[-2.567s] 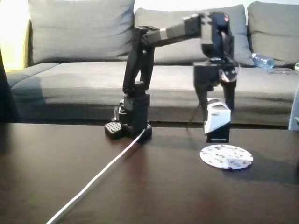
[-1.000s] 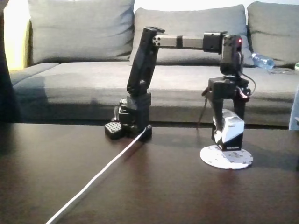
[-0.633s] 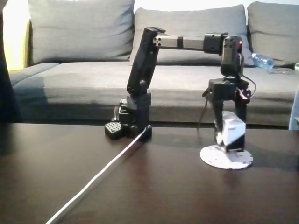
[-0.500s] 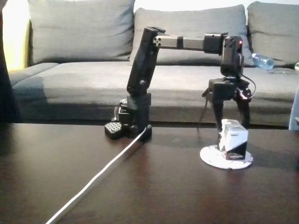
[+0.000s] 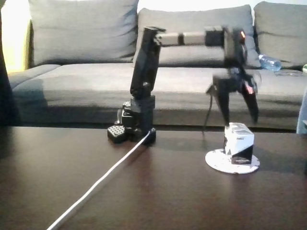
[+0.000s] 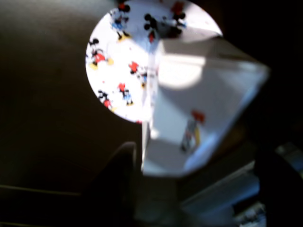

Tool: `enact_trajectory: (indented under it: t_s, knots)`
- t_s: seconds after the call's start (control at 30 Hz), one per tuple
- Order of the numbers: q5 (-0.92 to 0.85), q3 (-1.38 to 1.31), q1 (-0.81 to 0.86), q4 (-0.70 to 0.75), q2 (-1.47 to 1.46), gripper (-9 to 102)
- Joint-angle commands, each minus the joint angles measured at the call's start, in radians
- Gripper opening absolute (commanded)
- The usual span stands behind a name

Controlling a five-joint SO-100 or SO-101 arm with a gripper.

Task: Grasp a servo box and put it on the zirlivani.

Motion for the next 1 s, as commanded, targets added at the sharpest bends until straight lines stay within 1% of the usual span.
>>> enact_trajectory:
  t_s: [0.0, 0.13, 0.23, 0.27, 0.37, 0.4, 0.53, 0.6, 0.67, 0.73, 0.77, 0.83, 0.97]
  knots:
    - [-0.005, -0.018, -0.031, 0.044, 0.117, 32]
    - [0.002, -0.017, -0.021, 0.087, 0.198, 31]
    - [0.031, -0.006, 0.048, 0.094, 0.253, 31]
    - [0.058, -0.006, 0.086, 0.083, 0.264, 29]
    - [0.13, -0.005, 0.218, 0.048, 0.268, 12]
    - [0.181, -0.005, 0.262, 0.023, 0.268, 9]
    - [0.391, 0.052, 0.448, -0.081, 0.275, 7]
    - [0.503, 0.137, 0.511, -0.109, 0.281, 7]
    - [0.655, 0.239, 0.557, -0.124, 0.288, 7]
    - [0.733, 0.324, 0.62, -0.133, 0.293, 3]
    - [0.733, 0.37, 0.65, -0.158, 0.305, 0]
    - [0.738, 0.479, 0.701, -0.25, 0.351, 0]
    - [0.733, 0.813, 0.767, -0.502, 0.534, 0]
